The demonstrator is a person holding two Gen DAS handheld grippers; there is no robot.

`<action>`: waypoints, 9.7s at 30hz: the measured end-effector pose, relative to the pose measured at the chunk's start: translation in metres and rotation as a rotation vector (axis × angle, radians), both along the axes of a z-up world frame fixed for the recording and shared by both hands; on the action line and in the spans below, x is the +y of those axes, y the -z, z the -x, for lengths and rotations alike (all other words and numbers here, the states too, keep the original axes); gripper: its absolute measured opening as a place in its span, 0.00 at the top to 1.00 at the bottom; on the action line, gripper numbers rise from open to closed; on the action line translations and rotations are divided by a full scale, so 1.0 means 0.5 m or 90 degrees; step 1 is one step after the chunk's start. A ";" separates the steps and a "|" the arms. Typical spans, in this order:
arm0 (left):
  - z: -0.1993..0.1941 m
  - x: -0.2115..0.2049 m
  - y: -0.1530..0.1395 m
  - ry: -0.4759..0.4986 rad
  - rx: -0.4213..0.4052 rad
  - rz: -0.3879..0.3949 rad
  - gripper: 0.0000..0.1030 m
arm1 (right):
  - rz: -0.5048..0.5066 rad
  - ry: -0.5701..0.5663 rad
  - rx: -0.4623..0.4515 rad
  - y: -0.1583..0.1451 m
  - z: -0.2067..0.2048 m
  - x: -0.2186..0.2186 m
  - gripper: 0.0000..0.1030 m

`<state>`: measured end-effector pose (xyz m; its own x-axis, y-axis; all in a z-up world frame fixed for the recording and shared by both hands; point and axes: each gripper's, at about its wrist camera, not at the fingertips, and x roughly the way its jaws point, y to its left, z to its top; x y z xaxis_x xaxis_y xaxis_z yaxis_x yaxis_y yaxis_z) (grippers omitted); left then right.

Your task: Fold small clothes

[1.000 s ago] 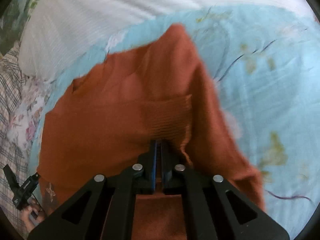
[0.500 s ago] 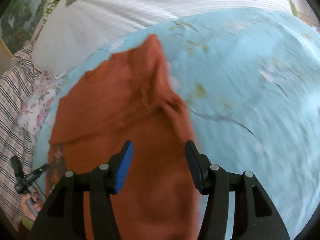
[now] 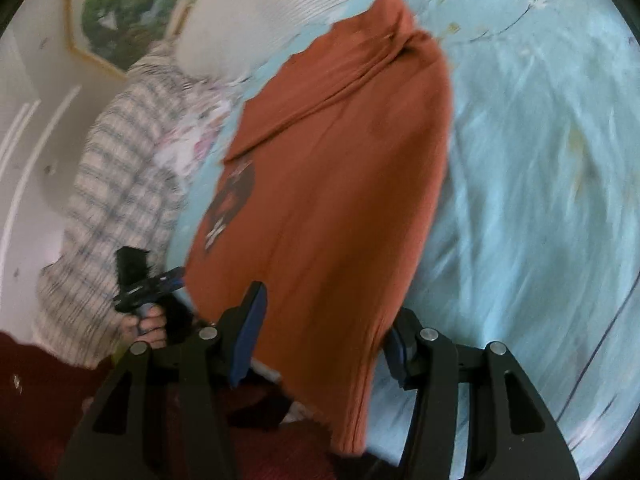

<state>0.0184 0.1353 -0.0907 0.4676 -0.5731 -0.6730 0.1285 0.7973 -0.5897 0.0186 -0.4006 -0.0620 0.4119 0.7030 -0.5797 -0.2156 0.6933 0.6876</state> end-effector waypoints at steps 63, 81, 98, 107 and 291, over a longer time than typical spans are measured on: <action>-0.641 -0.005 -0.114 -0.147 -0.175 -0.119 0.96 | 0.137 0.143 -0.048 -0.070 -0.695 -0.026 0.93; -0.536 -0.172 -0.059 0.014 -0.095 -0.106 0.68 | 0.287 -0.048 -0.099 -0.070 -0.555 0.144 0.60; -0.782 -0.121 -0.120 -0.152 -0.123 -0.244 0.66 | 0.333 0.250 -0.127 -0.139 -0.723 -0.014 0.87; -0.628 -0.095 -0.120 -0.155 -0.112 -0.165 0.63 | 0.259 0.208 -0.104 -0.116 -0.576 0.025 0.84; -0.360 -0.104 -0.054 -0.092 -0.037 -0.166 0.41 | 0.106 0.057 -0.052 -0.067 -0.369 0.292 0.49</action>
